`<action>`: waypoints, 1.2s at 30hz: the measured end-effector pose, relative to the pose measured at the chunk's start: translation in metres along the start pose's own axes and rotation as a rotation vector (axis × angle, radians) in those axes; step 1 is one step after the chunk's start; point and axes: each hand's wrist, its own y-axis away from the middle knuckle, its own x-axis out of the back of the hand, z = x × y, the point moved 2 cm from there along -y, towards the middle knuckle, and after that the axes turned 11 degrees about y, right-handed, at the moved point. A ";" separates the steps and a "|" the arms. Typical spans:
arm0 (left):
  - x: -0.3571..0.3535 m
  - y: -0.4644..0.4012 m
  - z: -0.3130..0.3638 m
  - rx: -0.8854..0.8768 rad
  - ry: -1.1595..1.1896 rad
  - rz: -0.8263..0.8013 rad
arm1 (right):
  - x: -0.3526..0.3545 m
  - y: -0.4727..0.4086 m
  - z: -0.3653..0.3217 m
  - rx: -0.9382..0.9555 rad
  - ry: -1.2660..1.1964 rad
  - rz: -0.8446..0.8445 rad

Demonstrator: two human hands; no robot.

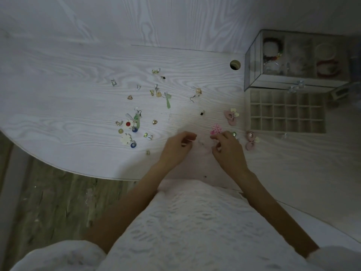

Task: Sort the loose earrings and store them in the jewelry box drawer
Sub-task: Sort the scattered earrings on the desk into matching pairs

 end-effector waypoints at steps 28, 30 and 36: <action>-0.042 -0.013 0.013 -0.068 -0.220 -0.161 | -0.011 -0.004 0.013 -0.190 -0.103 -0.062; -0.036 -0.010 0.011 -0.036 -0.152 -0.146 | -0.010 -0.004 0.014 -0.176 -0.102 -0.060; 0.016 0.004 0.020 -0.185 -0.209 -0.049 | 0.017 -0.010 -0.002 0.007 -0.080 0.062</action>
